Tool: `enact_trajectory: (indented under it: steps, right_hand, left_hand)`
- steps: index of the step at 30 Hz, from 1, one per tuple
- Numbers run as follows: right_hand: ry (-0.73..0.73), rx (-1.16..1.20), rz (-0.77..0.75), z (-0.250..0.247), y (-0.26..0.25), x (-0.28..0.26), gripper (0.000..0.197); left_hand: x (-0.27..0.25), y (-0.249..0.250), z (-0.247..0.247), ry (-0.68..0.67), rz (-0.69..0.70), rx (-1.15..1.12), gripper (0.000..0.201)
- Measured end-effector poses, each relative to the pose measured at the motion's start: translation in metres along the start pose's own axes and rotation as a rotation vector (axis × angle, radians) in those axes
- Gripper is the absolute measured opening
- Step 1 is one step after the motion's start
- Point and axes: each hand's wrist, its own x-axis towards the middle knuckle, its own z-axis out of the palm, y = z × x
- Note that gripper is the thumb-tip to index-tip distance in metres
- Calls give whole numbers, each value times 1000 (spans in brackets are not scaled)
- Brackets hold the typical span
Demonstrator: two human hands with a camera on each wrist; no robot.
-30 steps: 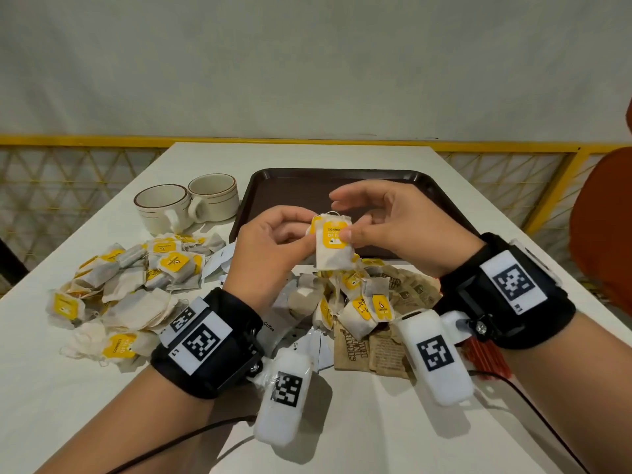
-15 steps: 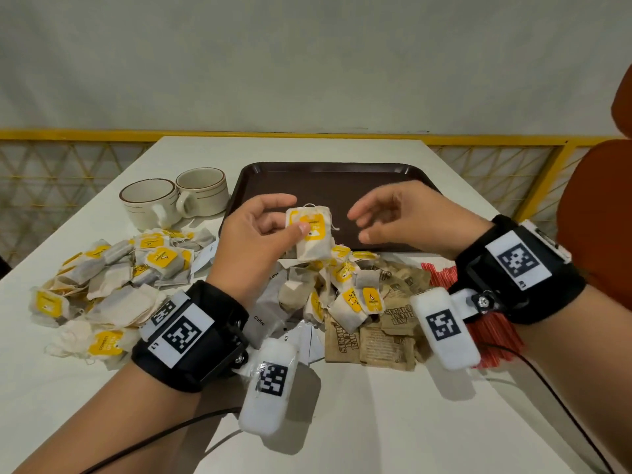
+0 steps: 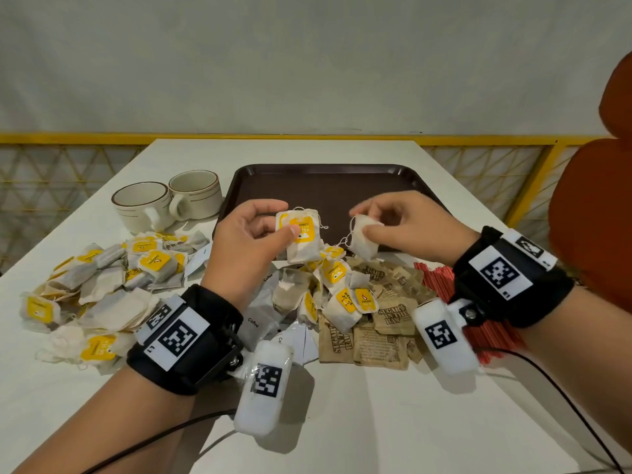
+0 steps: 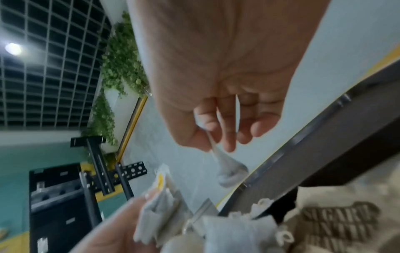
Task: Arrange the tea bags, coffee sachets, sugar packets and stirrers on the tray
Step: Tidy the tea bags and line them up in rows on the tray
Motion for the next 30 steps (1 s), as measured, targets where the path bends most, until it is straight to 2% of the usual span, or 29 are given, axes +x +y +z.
enact_trajectory:
  steps: [4, 8, 12, 16, 19, 24, 27, 30]
  right_hand:
    - [-55, 376, 23, -13, -6, -20, 34]
    - [-190, 406, 25, -22, -10, -38, 14]
    - [-224, 411, 38, -21, -5, -48, 12]
    - [-360, 506, 101, -15, 1, -52, 27]
    - [-474, 346, 91, -8, -1, -53, 29]
    - [-516, -91, 1, -5, -11, -42, 61]
    - [-592, -218, -25, -5, -20, -32, 51]
    - [-588, -317, -36, -1, -23, -27, 35]
  left_hand:
    - [0, 0, 0, -7, 0, 7, 27]
    - [-1, 0, 1, -7, -2, 19, 26]
    - [-1, 0, 1, -3, -3, 25, 26]
    - [-1, -1, 1, -4, -6, 43, 27]
    - [-1, -2, 0, -9, -9, 50, 28]
    - [-2, -3, 1, -35, -6, 49, 29]
    - [-2, -4, 0, -48, 6, 51, 30]
    - [-2, -3, -1, -75, 24, 74, 29]
